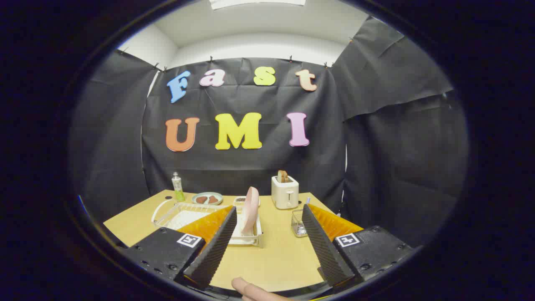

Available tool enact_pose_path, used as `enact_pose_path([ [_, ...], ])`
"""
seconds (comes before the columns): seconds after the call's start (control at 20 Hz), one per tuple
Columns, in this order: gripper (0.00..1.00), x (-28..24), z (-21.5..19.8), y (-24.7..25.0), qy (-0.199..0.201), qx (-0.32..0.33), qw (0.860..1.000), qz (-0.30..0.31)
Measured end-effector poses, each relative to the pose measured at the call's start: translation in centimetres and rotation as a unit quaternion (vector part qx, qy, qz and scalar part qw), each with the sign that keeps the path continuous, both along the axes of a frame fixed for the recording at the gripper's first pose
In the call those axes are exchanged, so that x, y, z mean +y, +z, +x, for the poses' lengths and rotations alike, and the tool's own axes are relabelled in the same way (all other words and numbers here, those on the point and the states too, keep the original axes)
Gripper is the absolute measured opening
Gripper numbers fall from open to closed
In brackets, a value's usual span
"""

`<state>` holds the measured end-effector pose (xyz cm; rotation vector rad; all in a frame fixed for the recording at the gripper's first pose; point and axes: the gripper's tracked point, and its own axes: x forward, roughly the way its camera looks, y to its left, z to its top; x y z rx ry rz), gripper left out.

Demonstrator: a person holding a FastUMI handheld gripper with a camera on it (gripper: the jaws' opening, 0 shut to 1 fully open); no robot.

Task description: Take the plate from the dish rack, then take the spoon from the basket and place it into the plate.

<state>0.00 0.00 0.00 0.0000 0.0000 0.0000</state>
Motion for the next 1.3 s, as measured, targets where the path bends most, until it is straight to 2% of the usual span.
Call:
enact_pose_path([
  [0.85,1.0,0.8,0.8,-0.9,0.015,0.009,1.0,-0.012],
  [1.05,1.0,1.8,3.4,-0.8,0.023,0.027,0.999,-0.018],
  [1.3,1.0,2.8,9.4,-0.1,0.025,0.073,0.997,-0.029],
])
